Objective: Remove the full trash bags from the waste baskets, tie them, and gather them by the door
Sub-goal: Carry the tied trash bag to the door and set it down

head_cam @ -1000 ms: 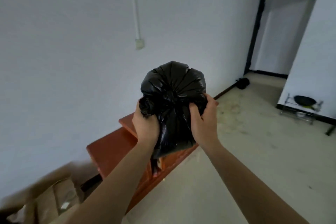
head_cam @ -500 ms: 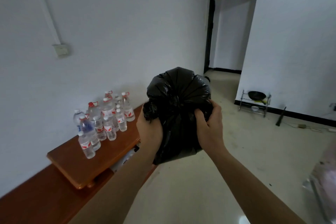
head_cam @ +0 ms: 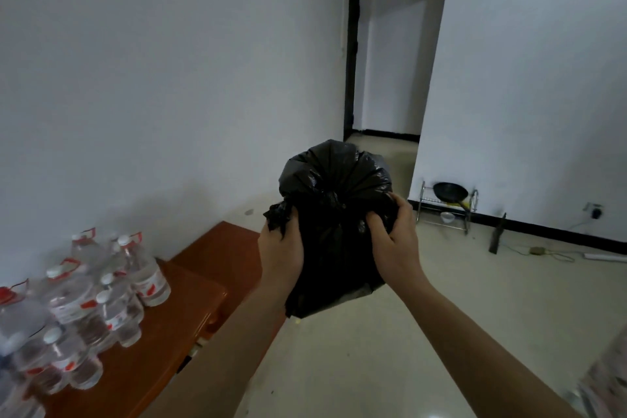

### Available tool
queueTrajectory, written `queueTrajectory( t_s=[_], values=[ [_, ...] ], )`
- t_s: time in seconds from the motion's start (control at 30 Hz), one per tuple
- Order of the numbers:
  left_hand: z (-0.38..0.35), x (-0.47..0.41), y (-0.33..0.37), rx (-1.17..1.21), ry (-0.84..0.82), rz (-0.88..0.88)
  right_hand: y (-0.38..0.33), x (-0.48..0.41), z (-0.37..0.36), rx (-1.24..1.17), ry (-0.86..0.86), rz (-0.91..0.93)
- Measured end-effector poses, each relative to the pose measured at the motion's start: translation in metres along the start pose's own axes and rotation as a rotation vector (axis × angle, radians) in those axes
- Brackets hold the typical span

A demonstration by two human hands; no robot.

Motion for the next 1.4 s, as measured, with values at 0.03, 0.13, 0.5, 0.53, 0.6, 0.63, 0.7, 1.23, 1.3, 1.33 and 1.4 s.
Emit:
queueTrajectory(
  t_s=[0.03,0.13,0.5,0.53,0.6,0.63,0.7,1.23,1.3,1.33,1.4],
  values=[
    [-0.024,-0.019,-0.008,-0.007,-0.033,0.016,0.008,-0.027,0.004,0.0,0.014,-0.008],
    [-0.101,-0.072,-0.039,-0.038,-0.146,0.04,0.043,-0.106,0.016,0.002,0.072,-0.031],
    [-0.337,-0.314,-0.148,-0.152,-0.219,-0.062,0.137,-0.458,-0.003,0.049,0.038,0.027],
    [-0.349,-0.338,-0.152,-0.168,-0.211,-0.077,0.137,-0.488,-0.012,0.065,0.02,0.041],
    [-0.368,-0.389,-0.169,-0.163,-0.178,-0.059,0.136,-0.544,-0.034,0.078,-0.014,0.065],
    [-0.375,-0.414,-0.178,-0.163,-0.149,-0.044,0.137,-0.571,-0.049,0.086,-0.038,0.069],
    [-0.386,-0.459,-0.198,-0.194,-0.108,-0.019,0.14,-0.617,-0.079,0.103,-0.11,0.069],
    [-0.579,-0.882,-0.395,-0.021,-0.111,0.161,0.209,-1.068,-0.259,0.177,-0.128,0.085],
    [-0.62,-0.924,-0.411,-0.031,-0.152,0.165,0.222,-1.125,-0.258,0.144,-0.103,0.05],
    [-0.645,-0.949,-0.424,-0.032,-0.171,0.167,0.234,-1.159,-0.258,0.118,-0.093,0.024],
    [-0.685,-0.987,-0.442,-0.016,-0.203,0.167,0.253,-1.213,-0.259,0.049,-0.08,-0.021]
  ],
)
Point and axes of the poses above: each hand's wrist, its own x-axis away from the middle knuckle, its own z-axis out of the back of the hand, y = z × x, the point moved 7 cm from there along -x, towards the middle knuckle, and after that the axes turned 11 degrees about -z, right-handed, at the moved point
